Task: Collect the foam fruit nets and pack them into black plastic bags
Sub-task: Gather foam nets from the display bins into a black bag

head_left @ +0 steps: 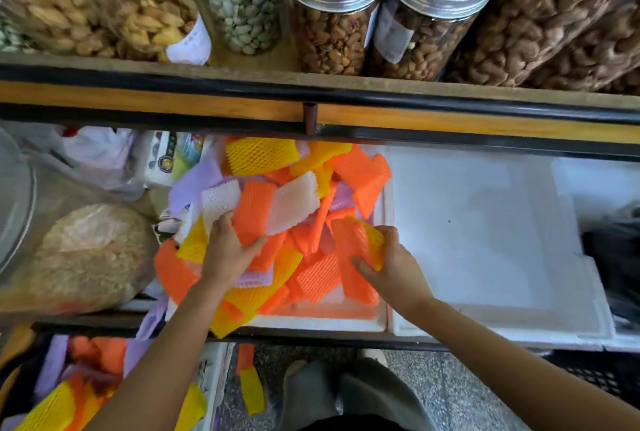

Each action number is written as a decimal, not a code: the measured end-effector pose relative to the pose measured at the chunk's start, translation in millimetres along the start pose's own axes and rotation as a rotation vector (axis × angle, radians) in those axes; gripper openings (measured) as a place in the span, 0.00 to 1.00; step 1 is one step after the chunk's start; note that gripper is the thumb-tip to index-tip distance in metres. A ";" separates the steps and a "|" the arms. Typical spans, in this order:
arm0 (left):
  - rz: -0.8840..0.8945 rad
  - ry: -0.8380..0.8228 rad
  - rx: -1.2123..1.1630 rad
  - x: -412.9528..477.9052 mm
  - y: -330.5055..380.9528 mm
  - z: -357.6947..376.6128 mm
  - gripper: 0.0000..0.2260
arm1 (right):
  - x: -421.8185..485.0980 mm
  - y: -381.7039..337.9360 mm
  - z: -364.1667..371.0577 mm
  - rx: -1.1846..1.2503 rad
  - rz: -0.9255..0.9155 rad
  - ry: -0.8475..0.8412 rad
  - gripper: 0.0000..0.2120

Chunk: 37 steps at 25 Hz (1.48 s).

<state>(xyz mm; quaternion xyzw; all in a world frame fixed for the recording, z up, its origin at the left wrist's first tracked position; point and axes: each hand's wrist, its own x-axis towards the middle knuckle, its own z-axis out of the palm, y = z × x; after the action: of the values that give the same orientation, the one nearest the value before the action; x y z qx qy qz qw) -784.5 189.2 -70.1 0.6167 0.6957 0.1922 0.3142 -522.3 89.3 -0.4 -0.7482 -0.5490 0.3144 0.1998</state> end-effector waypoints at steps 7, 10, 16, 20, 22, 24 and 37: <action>0.043 0.211 -0.206 -40.4 33.0 -12.7 0.09 | -4.5 -23.2 7.7 -0.183 0.019 0.063 0.26; 0.214 0.124 -0.241 -83.0 56.1 6.8 0.12 | -4.5 -40.8 13.5 -0.143 0.028 0.072 0.28; 0.441 -0.153 -0.316 -109.2 82.0 14.5 0.26 | -19.3 -63.3 23.5 0.336 0.053 0.108 0.31; 0.504 -0.313 -0.277 -93.8 67.3 5.9 0.17 | -19.2 -41.9 15.3 0.341 0.187 0.149 0.27; 0.501 -0.141 -0.196 -68.0 61.7 5.7 0.14 | -23.7 -33.7 15.9 0.296 0.241 0.159 0.25; 0.491 0.000 -0.056 -38.5 56.9 6.7 0.17 | -28.4 -27.4 15.4 0.257 0.256 0.150 0.26; 0.523 0.046 0.083 -52.4 80.9 -2.4 0.07 | -18.6 -33.7 13.0 0.277 0.304 0.208 0.27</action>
<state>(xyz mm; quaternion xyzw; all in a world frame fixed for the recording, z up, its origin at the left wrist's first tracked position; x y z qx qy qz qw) -724.3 151.6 -4.8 0.7834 0.5268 0.2523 0.2124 -558.4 81.7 16.7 -0.8161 -0.3581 0.3344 0.3064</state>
